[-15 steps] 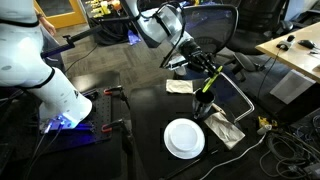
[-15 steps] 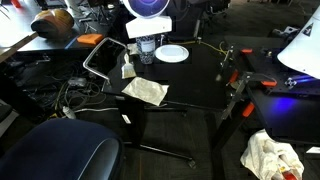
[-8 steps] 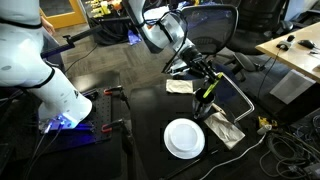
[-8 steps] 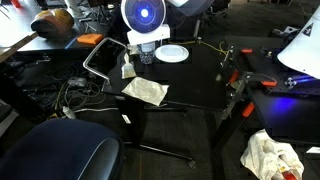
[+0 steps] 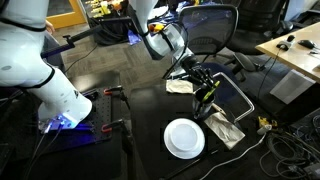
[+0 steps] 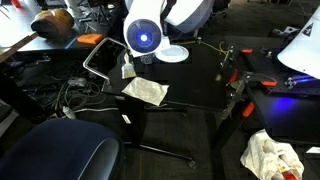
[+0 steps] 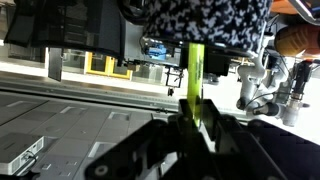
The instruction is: Put the yellow pen in the mug
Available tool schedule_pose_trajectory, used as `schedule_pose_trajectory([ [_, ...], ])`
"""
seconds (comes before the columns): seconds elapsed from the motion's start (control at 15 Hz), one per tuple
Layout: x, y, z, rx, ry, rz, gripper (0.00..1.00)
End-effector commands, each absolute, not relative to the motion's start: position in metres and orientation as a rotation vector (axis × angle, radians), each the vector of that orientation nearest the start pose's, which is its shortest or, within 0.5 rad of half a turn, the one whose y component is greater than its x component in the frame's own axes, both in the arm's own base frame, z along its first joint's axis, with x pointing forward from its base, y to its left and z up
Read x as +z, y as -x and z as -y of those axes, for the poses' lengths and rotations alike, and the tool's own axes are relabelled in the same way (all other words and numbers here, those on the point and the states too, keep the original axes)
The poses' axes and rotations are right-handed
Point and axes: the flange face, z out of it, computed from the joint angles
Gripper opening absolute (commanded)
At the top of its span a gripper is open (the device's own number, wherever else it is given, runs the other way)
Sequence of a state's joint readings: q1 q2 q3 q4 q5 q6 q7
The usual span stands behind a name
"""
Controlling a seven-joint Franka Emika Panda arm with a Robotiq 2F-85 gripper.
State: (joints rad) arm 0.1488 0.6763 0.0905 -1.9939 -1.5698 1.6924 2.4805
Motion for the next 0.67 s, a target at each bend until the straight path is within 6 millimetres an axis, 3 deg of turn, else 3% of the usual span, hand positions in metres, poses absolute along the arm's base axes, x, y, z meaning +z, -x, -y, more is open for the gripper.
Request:
schedule_pose_trajectory([
  [0.0,0.121,-0.566,-0.042,1.202,-1.561,1.011,0.05],
  [0.07,0.119,-0.566,-0.043,1.199,-1.555,1.009,0.05],
  [0.13,0.118,-0.566,-0.043,1.198,-1.549,1.009,0.44],
  [0.2,0.121,-0.565,-0.044,1.203,-1.536,1.008,0.44],
  [0.6,0.144,-0.562,-0.048,1.240,-1.470,1.016,0.88],
])
